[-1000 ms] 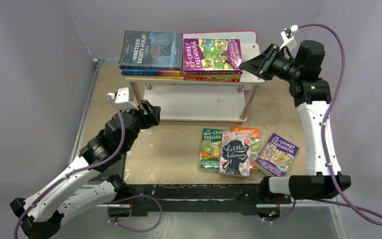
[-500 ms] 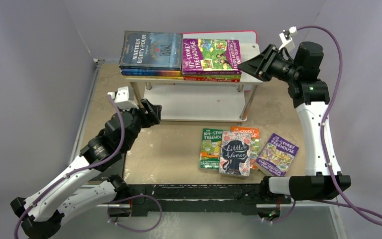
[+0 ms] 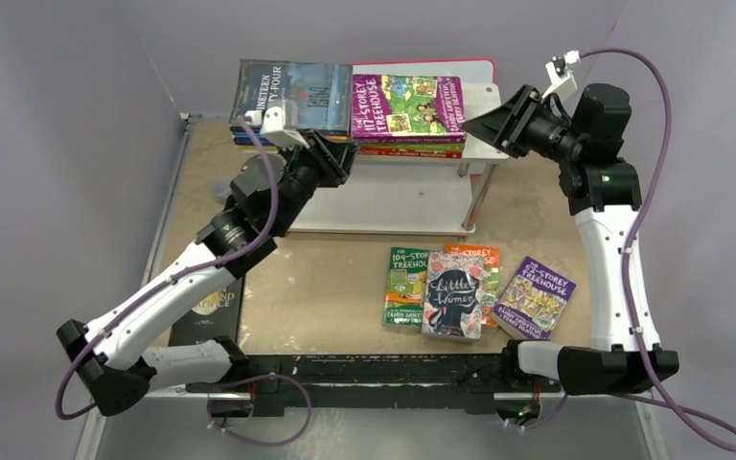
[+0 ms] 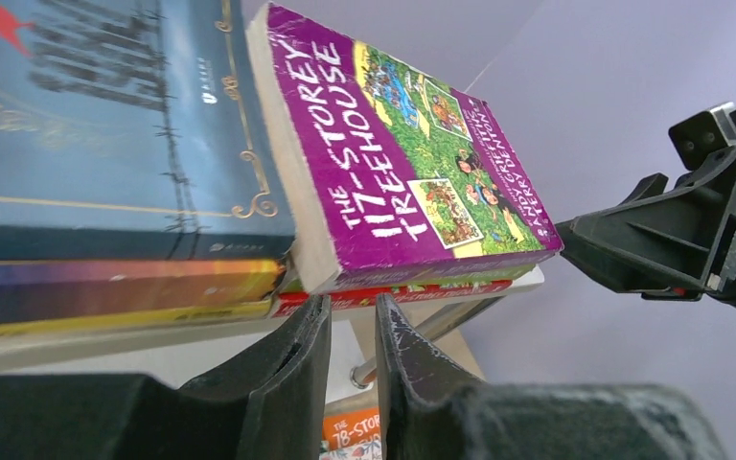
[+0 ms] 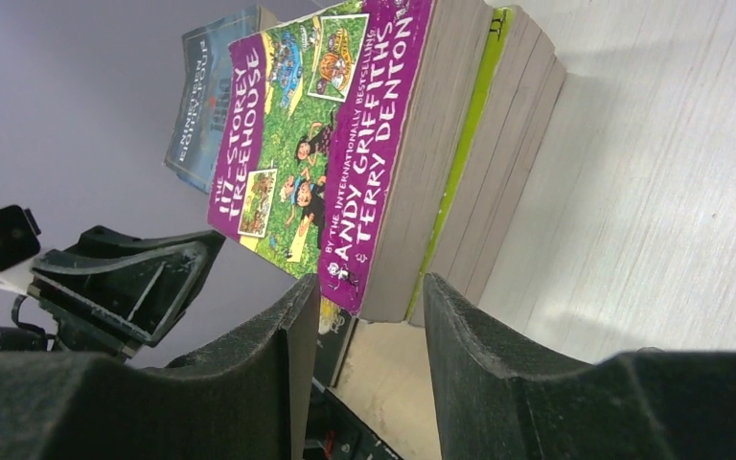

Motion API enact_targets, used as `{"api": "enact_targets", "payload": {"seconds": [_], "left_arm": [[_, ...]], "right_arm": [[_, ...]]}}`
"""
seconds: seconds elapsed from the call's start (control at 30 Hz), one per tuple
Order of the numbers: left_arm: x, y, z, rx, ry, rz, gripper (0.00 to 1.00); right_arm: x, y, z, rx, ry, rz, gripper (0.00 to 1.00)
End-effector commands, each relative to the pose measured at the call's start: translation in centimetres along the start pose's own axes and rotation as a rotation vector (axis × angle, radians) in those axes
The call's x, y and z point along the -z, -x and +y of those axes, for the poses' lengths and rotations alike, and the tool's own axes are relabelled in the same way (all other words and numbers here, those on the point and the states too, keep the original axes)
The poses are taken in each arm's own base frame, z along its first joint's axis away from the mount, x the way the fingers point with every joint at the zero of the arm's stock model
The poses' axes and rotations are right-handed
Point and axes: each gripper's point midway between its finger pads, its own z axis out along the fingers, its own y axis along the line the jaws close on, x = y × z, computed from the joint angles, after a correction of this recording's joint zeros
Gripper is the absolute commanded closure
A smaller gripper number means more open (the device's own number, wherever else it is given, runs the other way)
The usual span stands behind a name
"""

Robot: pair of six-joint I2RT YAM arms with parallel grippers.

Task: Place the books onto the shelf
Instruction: Place the book on the shelf.

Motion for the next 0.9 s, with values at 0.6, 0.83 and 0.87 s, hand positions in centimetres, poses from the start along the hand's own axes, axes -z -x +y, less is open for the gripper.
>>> {"api": "enact_targets", "payload": {"seconds": [0.6, 0.83, 0.87], "left_arm": [[-2.4, 3.3, -2.0, 0.081, -0.018, -0.130, 0.86], [-2.1, 3.2, -2.1, 0.070, -0.023, -0.108, 0.87], [-1.8, 3.2, -2.3, 0.066, -0.036, -0.100, 0.87]], "right_arm": [[1.0, 0.2, 1.4, 0.102, 0.049, -0.045, 0.60], [2.1, -0.3, 1.2, 0.129, 0.010, -0.052, 0.60], [2.5, -0.4, 1.1, 0.137, -0.006, -0.056, 0.60]]}}
